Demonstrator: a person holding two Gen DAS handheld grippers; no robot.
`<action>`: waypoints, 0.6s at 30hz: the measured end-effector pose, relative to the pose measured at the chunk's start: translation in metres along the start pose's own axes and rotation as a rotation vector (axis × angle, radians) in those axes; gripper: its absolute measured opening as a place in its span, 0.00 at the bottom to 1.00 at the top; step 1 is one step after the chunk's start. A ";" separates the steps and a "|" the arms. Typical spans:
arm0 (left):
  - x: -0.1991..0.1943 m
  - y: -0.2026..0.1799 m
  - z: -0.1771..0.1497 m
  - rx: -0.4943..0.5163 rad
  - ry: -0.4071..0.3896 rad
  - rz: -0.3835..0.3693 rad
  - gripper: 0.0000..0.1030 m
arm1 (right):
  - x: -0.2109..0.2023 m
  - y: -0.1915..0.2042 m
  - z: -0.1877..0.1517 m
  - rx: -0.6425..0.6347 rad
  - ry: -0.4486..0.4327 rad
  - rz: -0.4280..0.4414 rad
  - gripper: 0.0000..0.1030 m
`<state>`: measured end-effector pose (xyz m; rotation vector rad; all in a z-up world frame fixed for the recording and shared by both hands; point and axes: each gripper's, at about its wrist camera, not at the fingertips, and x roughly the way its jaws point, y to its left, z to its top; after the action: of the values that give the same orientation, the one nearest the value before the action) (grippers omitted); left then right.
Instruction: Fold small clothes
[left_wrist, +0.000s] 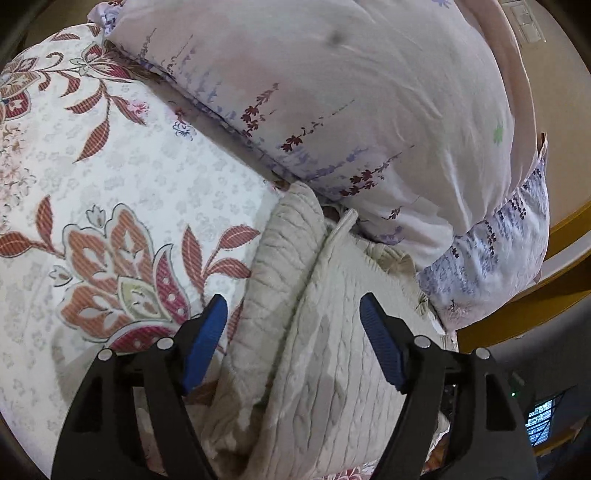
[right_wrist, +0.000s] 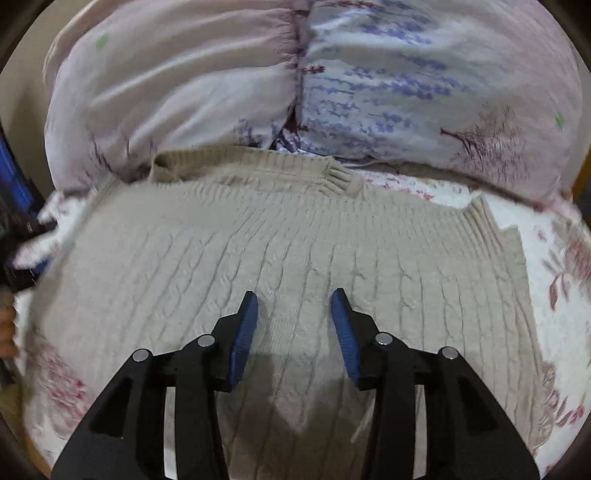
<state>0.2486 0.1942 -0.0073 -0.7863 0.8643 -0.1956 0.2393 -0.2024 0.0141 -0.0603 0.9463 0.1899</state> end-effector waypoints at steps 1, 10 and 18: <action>0.001 -0.001 0.001 -0.002 0.000 -0.005 0.72 | 0.000 0.002 -0.001 -0.016 -0.001 -0.011 0.43; 0.009 -0.007 0.002 -0.006 0.000 -0.026 0.72 | -0.001 0.001 -0.001 -0.022 -0.004 -0.002 0.43; 0.015 -0.010 -0.002 -0.020 0.019 -0.048 0.62 | 0.000 0.001 -0.001 -0.014 -0.006 0.010 0.43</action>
<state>0.2581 0.1794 -0.0106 -0.8255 0.8669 -0.2368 0.2382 -0.2019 0.0132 -0.0683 0.9394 0.2058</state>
